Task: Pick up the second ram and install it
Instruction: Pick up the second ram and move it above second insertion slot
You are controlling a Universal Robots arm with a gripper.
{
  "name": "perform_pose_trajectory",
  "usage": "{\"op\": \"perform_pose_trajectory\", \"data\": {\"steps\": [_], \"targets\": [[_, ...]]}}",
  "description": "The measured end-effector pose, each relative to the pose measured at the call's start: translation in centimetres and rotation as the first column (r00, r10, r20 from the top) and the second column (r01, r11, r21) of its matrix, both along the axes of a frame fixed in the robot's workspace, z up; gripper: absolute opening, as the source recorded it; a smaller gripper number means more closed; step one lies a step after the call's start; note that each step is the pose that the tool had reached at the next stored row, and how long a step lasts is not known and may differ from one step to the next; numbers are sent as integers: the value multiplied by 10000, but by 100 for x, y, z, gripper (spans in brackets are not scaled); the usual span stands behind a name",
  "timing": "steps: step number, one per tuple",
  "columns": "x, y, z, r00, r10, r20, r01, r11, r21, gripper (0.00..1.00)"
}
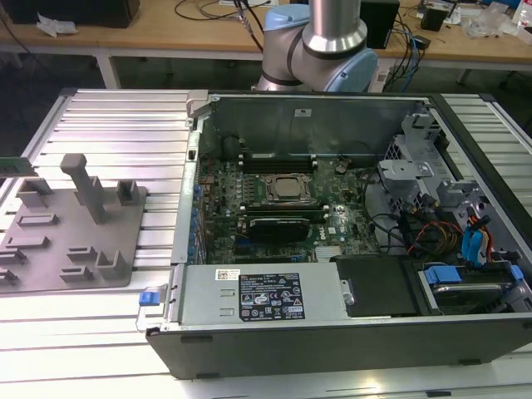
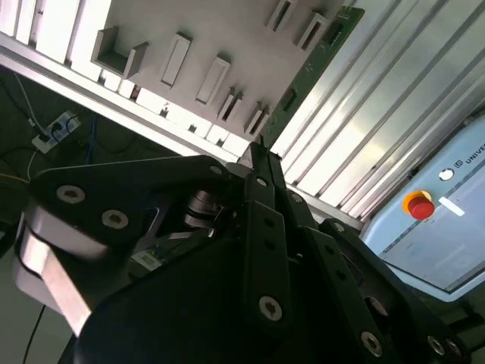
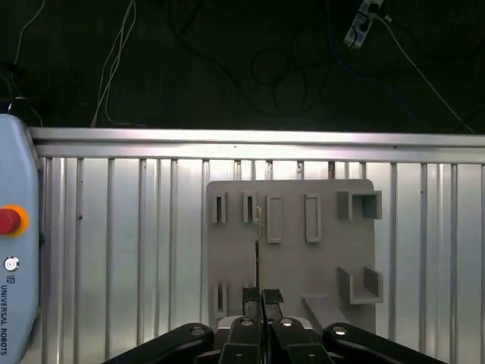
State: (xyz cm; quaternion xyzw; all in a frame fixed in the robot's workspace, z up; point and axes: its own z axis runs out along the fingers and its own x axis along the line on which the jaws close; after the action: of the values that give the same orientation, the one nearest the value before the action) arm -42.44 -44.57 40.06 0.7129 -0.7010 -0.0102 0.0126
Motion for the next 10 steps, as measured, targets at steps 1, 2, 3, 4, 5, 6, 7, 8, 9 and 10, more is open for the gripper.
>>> {"op": "perform_pose_trajectory", "data": {"steps": [1, 2, 3, 4, 5, 6, 7, 8, 9, 10], "targets": [[0, 0, 46, 10000, 0, 0, 0, 10000, 3, 9], [0, 0, 80, 10000, 0, 0, 0, 10000, 5, 9], [0, 0, 96, 10000, 0, 1, 0, 10000, 7, 9], [0, 0, 118, 10000, 0, 3, 0, 10000, 12, 9], [0, 0, 160, 10000, 0, 6, 0, 10000, 19, 9], [0, 0, 187, 10000, 0, 6, 0, 10000, 21, 9], [0, 0, 236, 10000, 0, 9, 0, 10000, 27, 9], [0, 0, 271, 10000, 0, 15, 0, 10000, 34, 9], [0, 0, 309, 10000, 0, 17, 0, 10000, 36, 9], [0, 0, 340, 10000, 0, 16, 0, 10000, 36, 9]]}}
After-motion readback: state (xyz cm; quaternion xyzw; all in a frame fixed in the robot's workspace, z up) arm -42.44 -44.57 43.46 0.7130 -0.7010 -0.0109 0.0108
